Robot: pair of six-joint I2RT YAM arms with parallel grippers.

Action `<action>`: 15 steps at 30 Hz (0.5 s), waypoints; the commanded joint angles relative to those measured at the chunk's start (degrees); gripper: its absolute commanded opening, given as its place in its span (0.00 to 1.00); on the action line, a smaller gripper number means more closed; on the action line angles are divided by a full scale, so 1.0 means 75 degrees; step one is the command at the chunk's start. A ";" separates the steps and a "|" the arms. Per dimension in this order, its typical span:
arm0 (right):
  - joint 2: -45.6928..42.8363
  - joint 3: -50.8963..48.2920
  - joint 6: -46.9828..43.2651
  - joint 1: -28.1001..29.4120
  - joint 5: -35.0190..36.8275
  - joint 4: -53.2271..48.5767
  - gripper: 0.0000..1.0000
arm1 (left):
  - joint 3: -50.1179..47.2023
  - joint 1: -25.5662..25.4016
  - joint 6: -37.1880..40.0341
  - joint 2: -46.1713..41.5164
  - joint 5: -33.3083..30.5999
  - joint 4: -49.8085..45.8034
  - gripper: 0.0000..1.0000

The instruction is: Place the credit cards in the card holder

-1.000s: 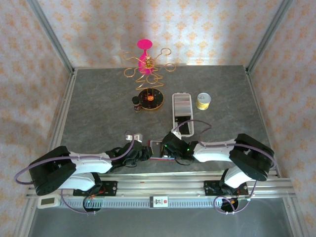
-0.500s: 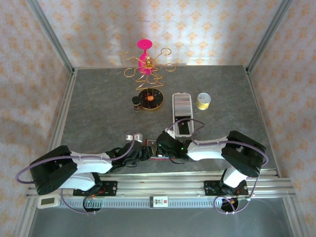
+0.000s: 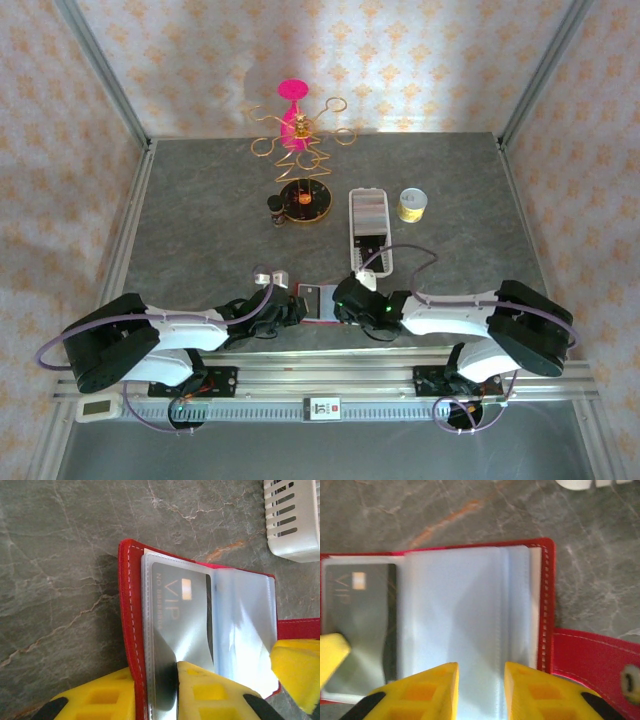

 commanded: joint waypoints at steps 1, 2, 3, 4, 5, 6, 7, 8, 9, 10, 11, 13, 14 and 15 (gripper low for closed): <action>0.0248 0.0004 0.0069 0.0013 0.0079 0.0026 0.31 | -0.0067 -0.0042 0.0006 0.0175 -0.0133 -0.0074 0.21; 0.0350 0.0055 0.0032 0.0018 0.0004 0.0094 0.31 | -0.0062 -0.0036 0.0005 0.0173 -0.0128 -0.0074 0.21; 0.0439 0.0102 0.0007 0.0019 -0.0044 0.0143 0.32 | -0.0065 -0.0054 0.0004 0.0161 -0.0133 -0.0074 0.20; 0.0521 0.0148 -0.0017 0.0009 -0.0110 0.0216 0.32 | -0.0076 -0.0048 -0.0004 0.0169 -0.0133 -0.0074 0.20; 0.0578 0.0185 -0.0047 0.0021 -0.0152 0.0275 0.32 | -0.0079 -0.0044 -0.0012 0.0161 -0.0134 -0.0075 0.20; 0.0600 0.0220 -0.0070 0.0019 -0.0170 0.0307 0.32 | -0.0087 -0.0050 -0.0013 0.0170 -0.0133 -0.0074 0.20; 0.0629 0.0268 -0.0077 0.0018 -0.0153 0.0300 0.32 | -0.0084 -0.0051 -0.0021 0.0150 -0.0133 -0.0071 0.20; 0.0612 0.0301 -0.0077 0.0026 -0.0095 0.0250 0.32 | -0.0091 -0.0056 -0.0013 0.0154 -0.0134 -0.0074 0.20; 0.0567 0.0320 -0.0077 0.0024 -0.0017 0.0202 0.32 | -0.0102 -0.0057 -0.0008 0.0140 -0.0145 -0.0088 0.20; 0.0504 0.0327 -0.0072 0.0026 0.0078 0.0129 0.33 | -0.0102 -0.0060 -0.0018 0.0126 -0.0157 -0.0080 0.20; 0.0422 0.0337 -0.0055 0.0031 0.0198 0.0006 0.34 | -0.0102 -0.0065 -0.0021 0.0133 -0.0156 -0.0085 0.20; 0.0232 0.0352 0.0004 0.0030 0.0492 -0.0295 0.34 | -0.0096 -0.0058 -0.0011 0.0114 -0.0165 -0.0104 0.20; 0.0097 0.0354 0.0013 0.0030 0.0625 -0.0450 0.34 | -0.0102 -0.0057 -0.0010 0.0111 -0.0168 -0.0109 0.20; -0.0004 0.0365 0.0028 0.0034 0.0745 -0.0607 0.35 | -0.0102 -0.0056 -0.0008 0.0091 -0.0177 -0.0127 0.20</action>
